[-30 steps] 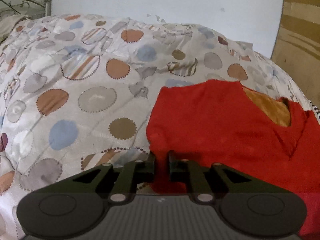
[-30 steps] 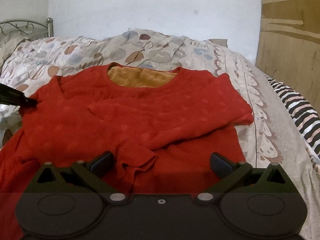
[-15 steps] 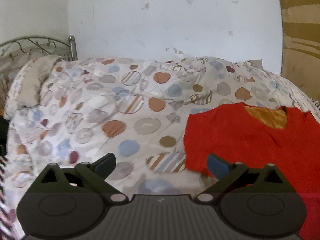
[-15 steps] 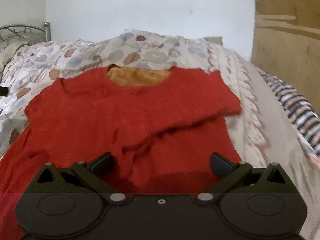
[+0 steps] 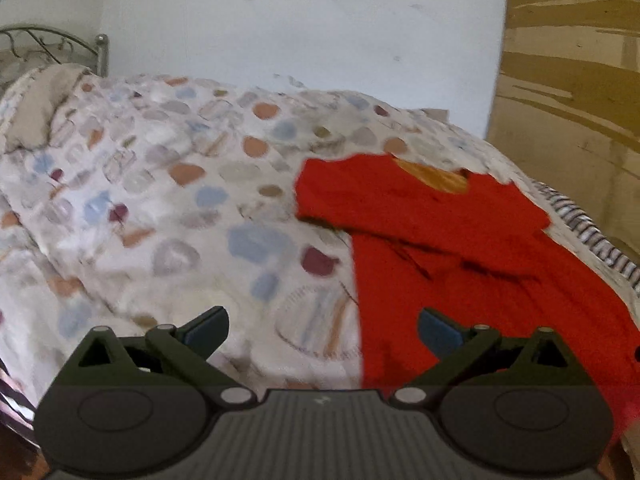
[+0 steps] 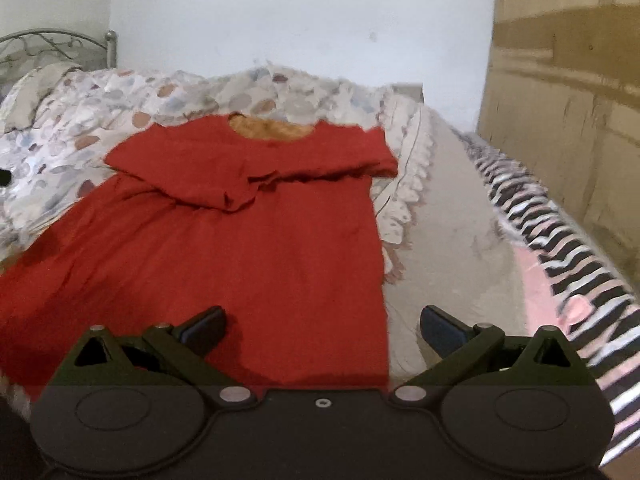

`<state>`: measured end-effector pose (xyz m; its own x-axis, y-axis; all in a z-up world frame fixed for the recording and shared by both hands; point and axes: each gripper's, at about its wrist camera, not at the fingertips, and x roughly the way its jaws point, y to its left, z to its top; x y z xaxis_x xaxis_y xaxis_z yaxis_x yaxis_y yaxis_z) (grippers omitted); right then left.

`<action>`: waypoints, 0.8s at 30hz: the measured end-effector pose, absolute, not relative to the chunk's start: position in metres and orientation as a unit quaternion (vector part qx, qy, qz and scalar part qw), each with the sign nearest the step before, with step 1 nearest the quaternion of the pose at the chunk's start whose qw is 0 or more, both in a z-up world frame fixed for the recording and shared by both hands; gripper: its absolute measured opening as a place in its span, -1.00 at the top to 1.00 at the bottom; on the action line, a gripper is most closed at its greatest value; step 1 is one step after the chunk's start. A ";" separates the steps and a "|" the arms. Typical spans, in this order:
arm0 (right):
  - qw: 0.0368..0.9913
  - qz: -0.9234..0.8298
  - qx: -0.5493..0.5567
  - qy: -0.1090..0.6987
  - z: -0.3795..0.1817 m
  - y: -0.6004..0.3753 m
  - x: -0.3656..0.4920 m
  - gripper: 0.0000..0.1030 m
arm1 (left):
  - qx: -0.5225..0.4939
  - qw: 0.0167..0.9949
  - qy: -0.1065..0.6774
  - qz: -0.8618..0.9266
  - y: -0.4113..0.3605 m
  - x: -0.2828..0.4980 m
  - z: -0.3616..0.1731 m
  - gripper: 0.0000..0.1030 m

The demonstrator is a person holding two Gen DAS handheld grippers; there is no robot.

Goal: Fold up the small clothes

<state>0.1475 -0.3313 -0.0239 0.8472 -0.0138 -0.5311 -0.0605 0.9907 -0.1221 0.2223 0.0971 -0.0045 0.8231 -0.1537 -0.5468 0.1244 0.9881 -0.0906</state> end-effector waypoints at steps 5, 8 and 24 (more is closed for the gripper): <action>0.948 0.010 -0.172 0.268 -0.029 -0.318 0.101 -0.99 | 0.008 0.959 0.271 -0.086 0.084 0.197 -0.019 -0.99; 0.936 0.009 -0.213 0.281 -0.041 -0.313 0.079 -0.99 | 0.047 0.956 0.275 -0.096 0.070 0.190 -0.025 -0.99; 0.837 -0.090 -0.489 0.229 -0.147 -0.285 0.090 -0.99 | 0.101 0.943 0.294 -0.118 0.059 0.171 -0.032 -0.99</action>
<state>0.0898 -0.2850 -0.1466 0.8788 -0.3745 -0.2957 -0.0736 0.5060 -0.8594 0.1705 0.0589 -0.0316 0.7998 -0.1628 -0.5778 0.2819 0.9516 0.1221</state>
